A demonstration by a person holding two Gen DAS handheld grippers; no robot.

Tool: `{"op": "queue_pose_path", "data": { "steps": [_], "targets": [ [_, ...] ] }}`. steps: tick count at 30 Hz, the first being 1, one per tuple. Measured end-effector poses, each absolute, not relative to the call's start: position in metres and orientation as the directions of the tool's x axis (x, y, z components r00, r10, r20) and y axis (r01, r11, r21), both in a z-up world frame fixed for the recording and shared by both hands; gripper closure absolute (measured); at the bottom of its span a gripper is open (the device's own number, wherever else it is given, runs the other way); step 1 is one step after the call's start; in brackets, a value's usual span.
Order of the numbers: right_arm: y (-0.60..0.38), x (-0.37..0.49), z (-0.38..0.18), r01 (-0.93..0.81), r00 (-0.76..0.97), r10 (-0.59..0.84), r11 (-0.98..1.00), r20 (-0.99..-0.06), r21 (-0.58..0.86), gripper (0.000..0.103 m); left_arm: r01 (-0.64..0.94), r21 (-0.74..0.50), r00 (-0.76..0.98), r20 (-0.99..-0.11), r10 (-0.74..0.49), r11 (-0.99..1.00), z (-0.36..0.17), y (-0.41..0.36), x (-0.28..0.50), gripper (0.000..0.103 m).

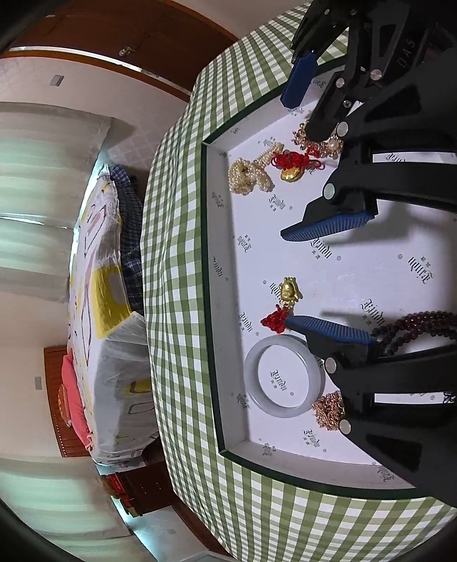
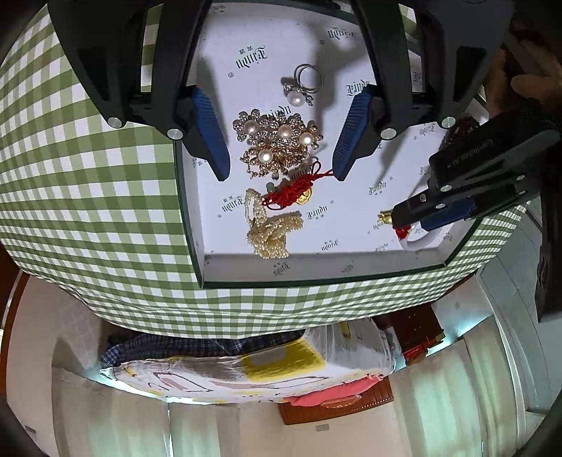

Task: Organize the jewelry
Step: 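Lower the red ornament into the box with the left gripper while the right gripper places the pearl brooch there, then grasp the black cord pendant with the right gripper while the left gripper grasps the silver brooch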

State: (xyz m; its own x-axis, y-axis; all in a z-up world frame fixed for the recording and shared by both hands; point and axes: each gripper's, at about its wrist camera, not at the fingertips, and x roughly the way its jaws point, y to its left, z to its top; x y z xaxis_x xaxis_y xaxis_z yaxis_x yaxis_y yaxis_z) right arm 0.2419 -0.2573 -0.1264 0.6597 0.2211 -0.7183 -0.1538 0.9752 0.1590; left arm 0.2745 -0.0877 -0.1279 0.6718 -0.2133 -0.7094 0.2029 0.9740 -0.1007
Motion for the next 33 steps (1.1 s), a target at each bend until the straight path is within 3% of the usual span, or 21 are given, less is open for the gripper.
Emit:
{"op": "queue_pose_path", "data": {
  "steps": [13,26,28,33],
  "targets": [
    [-0.254,0.195,-0.090,-0.155,0.717,0.202,0.979,-0.668,0.130,0.044,0.193,-0.113,0.740,-0.635,-0.220,0.975,-0.096,-0.069,0.220,0.059],
    [-0.254,0.130,-0.113,-0.145,0.673,0.175,0.984,-0.719,0.103,0.044,0.128,-0.121,0.727,-0.664,-0.176,0.984,-0.112,-0.045,0.160,0.059],
    [-0.253,0.123,-0.118,-0.143,0.665,0.173,0.984,-0.726,0.104,0.046,0.119,-0.116,0.723,-0.671,-0.166,0.986,-0.116,-0.042,0.150,0.059],
    [-0.248,0.114,-0.132,-0.157,0.632,0.192,0.980,-0.751,0.118,0.061,0.086,-0.111,0.712,-0.689,-0.139,0.990,-0.123,-0.032,0.133,0.059]
  ]
}}
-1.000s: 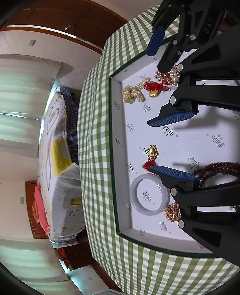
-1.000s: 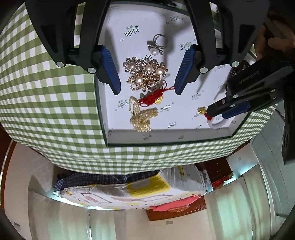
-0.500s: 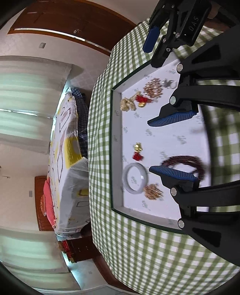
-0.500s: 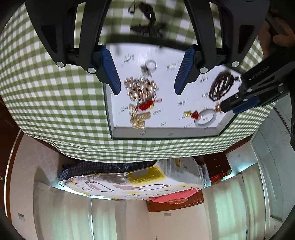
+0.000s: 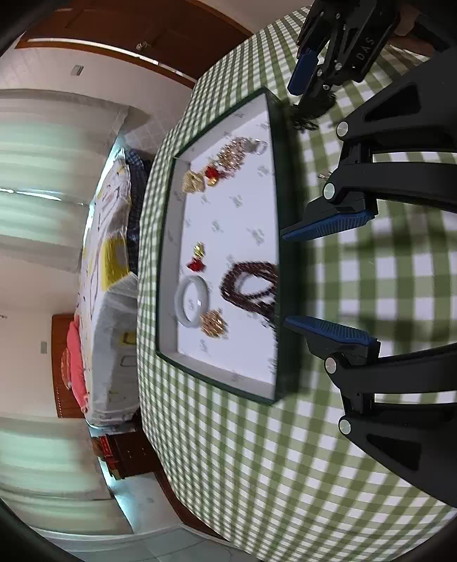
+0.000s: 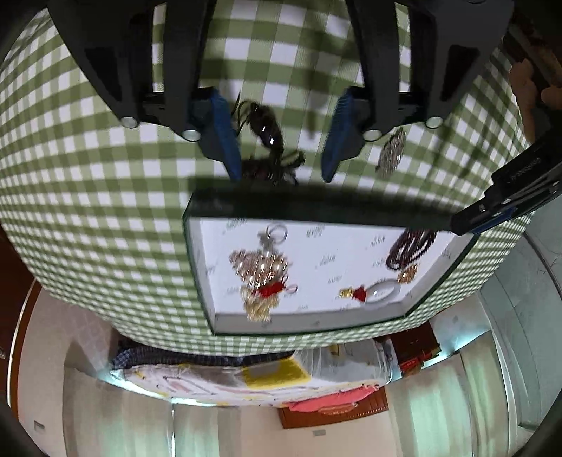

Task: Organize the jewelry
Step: 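Grasp the black cord pendant with the right gripper while the left gripper grasps the silver brooch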

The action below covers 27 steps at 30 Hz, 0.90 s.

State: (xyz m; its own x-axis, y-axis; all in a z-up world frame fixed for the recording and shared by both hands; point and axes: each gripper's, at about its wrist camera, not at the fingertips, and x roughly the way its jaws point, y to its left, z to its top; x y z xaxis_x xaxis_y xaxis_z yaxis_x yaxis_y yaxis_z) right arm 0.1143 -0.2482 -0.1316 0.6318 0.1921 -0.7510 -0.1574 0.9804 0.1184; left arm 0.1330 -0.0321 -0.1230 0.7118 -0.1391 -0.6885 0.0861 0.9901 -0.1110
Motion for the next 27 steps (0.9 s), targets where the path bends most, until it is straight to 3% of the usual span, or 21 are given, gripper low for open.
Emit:
{"op": "queue_pose_path", "data": {
  "steps": [11,14,17,27],
  "targets": [
    [-0.245,0.114,-0.146,-0.161,0.602,0.181,0.981,-0.777,0.104,0.067,0.070,-0.116,0.696,-0.706,-0.132,0.991,-0.129,-0.027,0.122,0.059],
    [-0.245,0.112,-0.148,-0.160,0.604,0.166,0.983,-0.779,0.086,0.073,0.082,-0.115,0.692,-0.708,-0.140,0.990,-0.130,-0.030,0.121,0.059],
    [-0.245,0.112,-0.149,-0.162,0.604,0.156,0.984,-0.781,0.071,0.086,0.093,-0.119,0.685,-0.713,-0.150,0.989,-0.133,-0.035,0.121,0.059],
    [-0.257,0.099,-0.146,-0.132,0.623,0.135,0.989,-0.770,0.066,0.086,0.167,-0.121,0.662,-0.721,-0.202,0.979,-0.137,-0.062,0.115,0.059]
  ]
}}
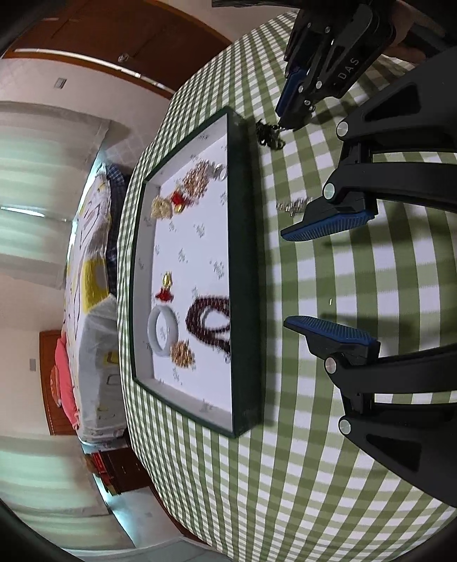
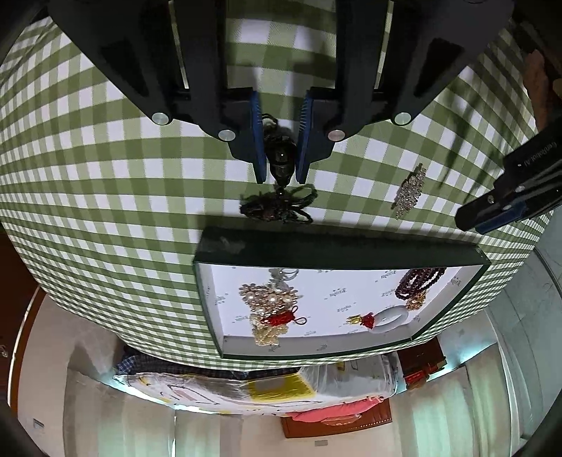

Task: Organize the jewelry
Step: 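Grasp the black cord pendant with the right gripper while the left gripper grasps the silver brooch, then lower the silver brooch into the box with the left gripper while the right gripper places the black pendant there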

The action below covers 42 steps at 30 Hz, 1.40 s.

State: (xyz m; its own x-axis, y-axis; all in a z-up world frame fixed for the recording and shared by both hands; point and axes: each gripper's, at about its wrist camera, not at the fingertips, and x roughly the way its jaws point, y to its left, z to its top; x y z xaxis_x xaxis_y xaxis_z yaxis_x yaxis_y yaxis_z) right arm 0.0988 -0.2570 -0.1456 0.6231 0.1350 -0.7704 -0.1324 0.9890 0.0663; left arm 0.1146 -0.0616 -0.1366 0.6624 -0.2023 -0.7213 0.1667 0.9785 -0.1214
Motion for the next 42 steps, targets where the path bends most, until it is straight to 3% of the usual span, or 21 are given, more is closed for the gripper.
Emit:
{"op": "queue_pose_path", "data": {
  "steps": [16,26,42],
  "targets": [
    [-0.269,0.093,-0.146,-0.106,0.623,0.151,0.988,-0.767,0.109,0.086,0.287,-0.108,0.619,-0.738,-0.270,0.952,-0.149,-0.107,0.118,0.061],
    [-0.270,0.095,-0.149,-0.100,0.619,0.148,0.989,-0.771,0.109,0.086,0.309,-0.082,0.608,-0.749,-0.263,0.948,-0.155,-0.112,0.123,0.089],
    [-0.269,0.093,-0.134,-0.105,0.652,0.170,0.985,-0.739,0.134,0.086,0.317,-0.048,0.659,-0.707,-0.256,0.947,-0.137,-0.107,0.111,0.090]
  ]
}}
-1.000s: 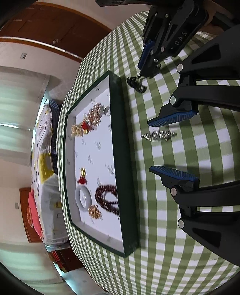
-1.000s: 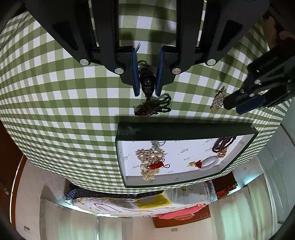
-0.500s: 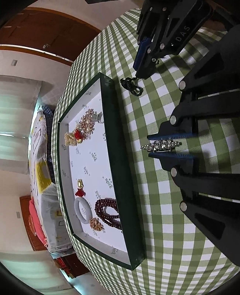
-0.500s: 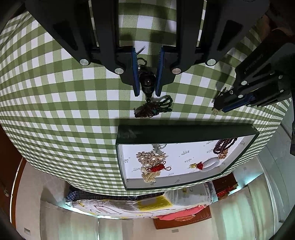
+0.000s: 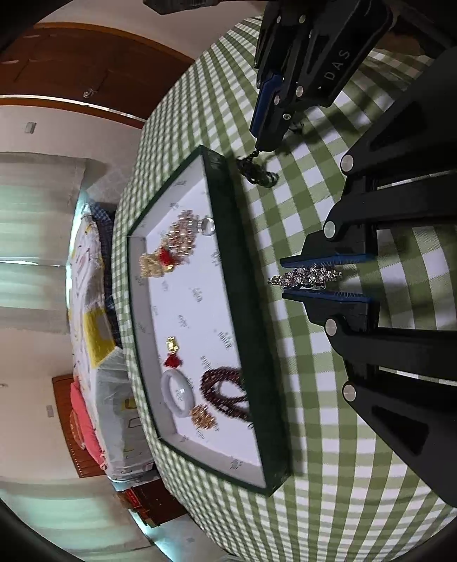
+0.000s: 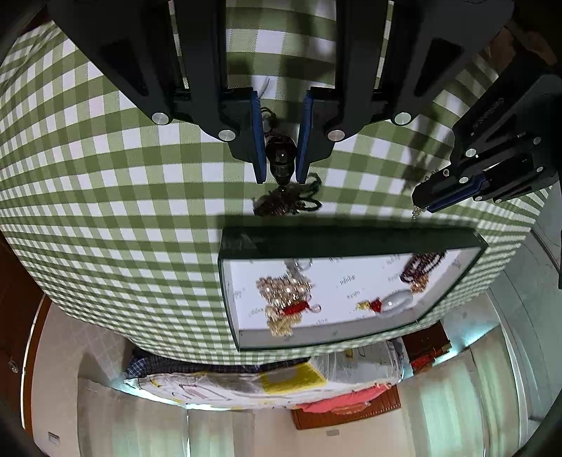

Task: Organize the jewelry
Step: 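Lower the silver brooch into the box with the left gripper while the right gripper places the black pendant there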

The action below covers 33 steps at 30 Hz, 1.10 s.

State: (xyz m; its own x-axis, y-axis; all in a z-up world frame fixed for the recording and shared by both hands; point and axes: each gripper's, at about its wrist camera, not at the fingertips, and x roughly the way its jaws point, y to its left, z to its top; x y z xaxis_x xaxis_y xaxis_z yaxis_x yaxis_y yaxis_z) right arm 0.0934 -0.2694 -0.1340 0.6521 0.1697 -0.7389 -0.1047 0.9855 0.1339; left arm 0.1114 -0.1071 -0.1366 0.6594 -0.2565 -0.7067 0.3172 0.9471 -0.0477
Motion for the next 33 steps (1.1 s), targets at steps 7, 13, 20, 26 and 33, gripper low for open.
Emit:
{"op": "queue_pose_path", "data": {
  "steps": [7,13,20,26,33],
  "targets": [
    [-0.266,0.095,-0.104,-0.126,0.693,0.223,0.974,-0.686,0.188,0.086,0.289,-0.072,0.698,-0.667,-0.261,0.955,-0.112,-0.091,0.113,0.090],
    [-0.253,0.105,-0.078,-0.169,0.728,0.253,0.967,-0.637,0.191,0.086,0.272,-0.097,0.734,-0.623,-0.271,0.957,-0.087,-0.079,0.124,0.090],
    [-0.233,0.138,-0.063,-0.218,0.752,0.284,0.959,-0.594,0.182,0.086,0.244,-0.122,0.776,-0.571,-0.269,0.962,-0.066,-0.073,0.156,0.090],
    [-0.216,0.176,-0.065,-0.233,0.764,0.287,0.958,-0.578,0.167,0.086,0.204,-0.107,0.799,-0.557,-0.229,0.973,-0.068,-0.073,0.191,0.090],
    [-0.207,0.212,-0.098,-0.222,0.720,0.280,0.960,-0.636,0.171,0.086,0.150,-0.098,0.767,-0.616,-0.178,0.984,-0.101,-0.072,0.220,0.090]
  ]
}}
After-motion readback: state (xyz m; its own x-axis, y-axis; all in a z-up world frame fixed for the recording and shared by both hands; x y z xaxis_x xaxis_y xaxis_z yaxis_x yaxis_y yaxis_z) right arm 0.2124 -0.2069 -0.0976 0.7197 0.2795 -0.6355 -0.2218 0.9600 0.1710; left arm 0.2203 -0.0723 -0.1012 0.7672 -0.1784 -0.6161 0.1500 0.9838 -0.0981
